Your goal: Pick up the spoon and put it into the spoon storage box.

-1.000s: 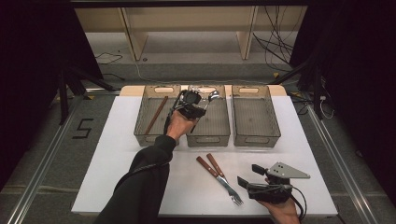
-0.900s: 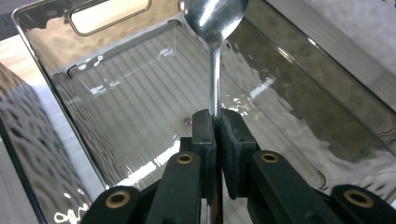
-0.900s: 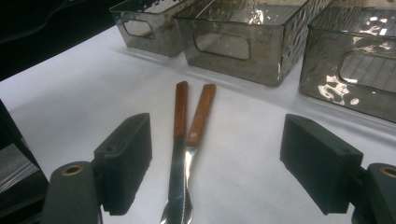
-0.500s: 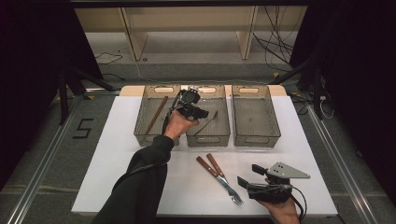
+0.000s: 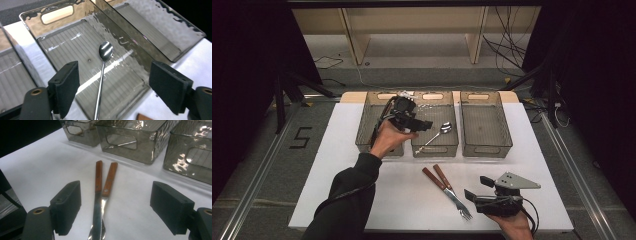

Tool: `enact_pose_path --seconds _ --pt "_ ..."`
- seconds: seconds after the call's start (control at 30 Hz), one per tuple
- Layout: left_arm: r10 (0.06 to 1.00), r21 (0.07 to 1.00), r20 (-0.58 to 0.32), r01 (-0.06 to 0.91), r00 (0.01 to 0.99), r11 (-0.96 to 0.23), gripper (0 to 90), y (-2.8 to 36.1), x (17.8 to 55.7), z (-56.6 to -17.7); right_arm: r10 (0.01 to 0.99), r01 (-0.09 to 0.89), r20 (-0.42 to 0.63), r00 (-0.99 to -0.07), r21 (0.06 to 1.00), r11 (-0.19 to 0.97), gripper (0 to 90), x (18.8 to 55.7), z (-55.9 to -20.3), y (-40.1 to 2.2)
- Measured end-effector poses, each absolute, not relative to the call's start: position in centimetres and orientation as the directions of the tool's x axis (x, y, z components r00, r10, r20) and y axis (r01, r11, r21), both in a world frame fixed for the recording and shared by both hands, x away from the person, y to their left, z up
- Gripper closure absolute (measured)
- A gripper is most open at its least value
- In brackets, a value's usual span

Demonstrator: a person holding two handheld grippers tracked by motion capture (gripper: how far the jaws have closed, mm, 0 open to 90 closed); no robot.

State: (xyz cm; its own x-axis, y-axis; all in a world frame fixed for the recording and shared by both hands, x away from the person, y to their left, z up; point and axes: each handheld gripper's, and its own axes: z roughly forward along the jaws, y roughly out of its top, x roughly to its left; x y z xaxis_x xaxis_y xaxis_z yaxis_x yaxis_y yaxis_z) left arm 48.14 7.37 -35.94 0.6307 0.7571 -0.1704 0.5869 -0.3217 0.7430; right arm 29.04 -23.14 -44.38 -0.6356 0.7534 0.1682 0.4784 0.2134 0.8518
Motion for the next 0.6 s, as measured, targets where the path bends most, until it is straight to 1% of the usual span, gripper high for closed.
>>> enact_pose_path --seconds 0.3,0.6 --pt "0.743 0.792 -0.174 0.541 0.646 -0.284 18.9 10.8 44.1 -36.4 0.742 0.478 0.115 -0.660 0.827 0.297 25.1 29.7 -43.2 -21.8" --pt "0.733 0.819 -0.166 0.506 0.660 -0.270 16.6 12.7 40.7 -37.7 0.744 0.503 0.092 -0.662 0.790 0.349 25.3 31.4 -42.5 -20.6"
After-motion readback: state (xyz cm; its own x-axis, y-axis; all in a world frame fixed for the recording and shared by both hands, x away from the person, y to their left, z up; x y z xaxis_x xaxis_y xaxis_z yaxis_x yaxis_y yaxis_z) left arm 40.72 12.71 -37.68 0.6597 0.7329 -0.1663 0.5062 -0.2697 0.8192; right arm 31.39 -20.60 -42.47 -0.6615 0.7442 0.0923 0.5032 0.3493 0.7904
